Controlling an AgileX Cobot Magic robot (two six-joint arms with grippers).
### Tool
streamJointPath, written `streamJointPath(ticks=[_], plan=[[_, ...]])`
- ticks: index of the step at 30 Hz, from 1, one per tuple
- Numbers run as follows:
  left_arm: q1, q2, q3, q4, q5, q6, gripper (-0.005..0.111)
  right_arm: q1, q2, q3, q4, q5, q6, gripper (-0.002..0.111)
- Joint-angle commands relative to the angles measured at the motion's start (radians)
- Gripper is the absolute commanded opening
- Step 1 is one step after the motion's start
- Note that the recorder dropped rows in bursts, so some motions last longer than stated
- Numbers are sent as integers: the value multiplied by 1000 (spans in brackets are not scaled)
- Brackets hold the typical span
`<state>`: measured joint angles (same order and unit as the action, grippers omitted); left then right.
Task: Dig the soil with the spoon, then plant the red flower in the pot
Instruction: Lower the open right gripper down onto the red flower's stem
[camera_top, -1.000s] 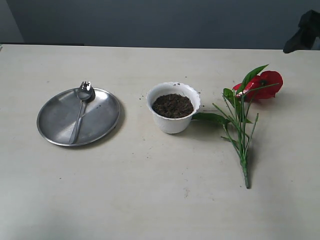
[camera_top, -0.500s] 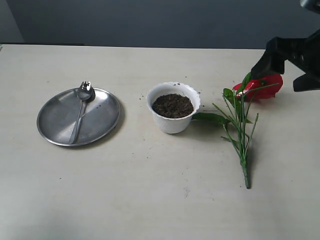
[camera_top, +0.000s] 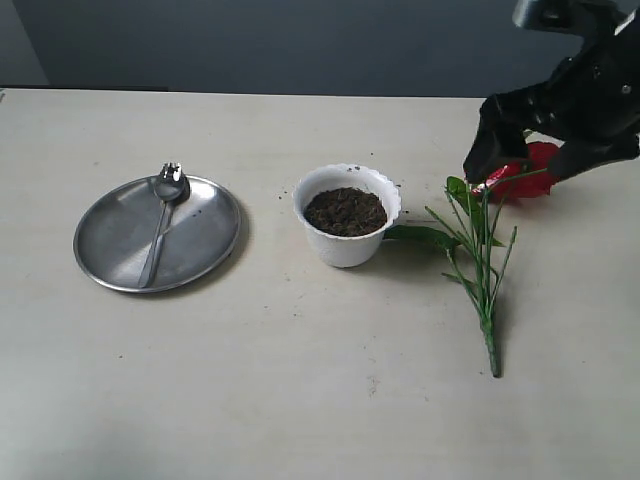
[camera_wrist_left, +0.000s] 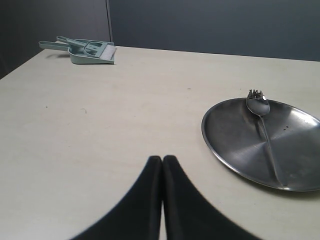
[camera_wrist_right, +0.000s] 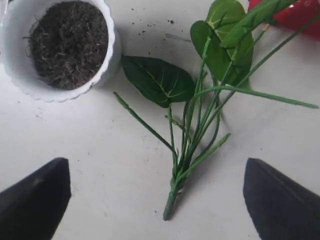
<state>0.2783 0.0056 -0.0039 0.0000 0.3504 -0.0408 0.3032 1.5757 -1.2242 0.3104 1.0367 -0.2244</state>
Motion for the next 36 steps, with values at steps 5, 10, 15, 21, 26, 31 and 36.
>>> streamJointPath(ticks=[5,10,15,21,26,31,36], plan=[[-2,-6,4,0,-14,-2,0,69,146,-7,-125,21,34,88],[-2,-6,4,0,-14,-2,0,69,198,-7,-155,22,49,88],[-2,-6,4,0,-14,-2,0,77,226,-7,-155,1,49,88],[-2,-6,4,0,-14,-2,0,107,269,-7,-180,-40,57,88],[-2,-6,4,0,-14,-2,0,107,302,-7,-257,-76,99,88],[-2,-6,4,0,-14,-2,0,107,319,-51,-260,-91,100,88],[-2,-6,4,0,-14,-2,0,107,343,-127,-258,-69,100,88]])
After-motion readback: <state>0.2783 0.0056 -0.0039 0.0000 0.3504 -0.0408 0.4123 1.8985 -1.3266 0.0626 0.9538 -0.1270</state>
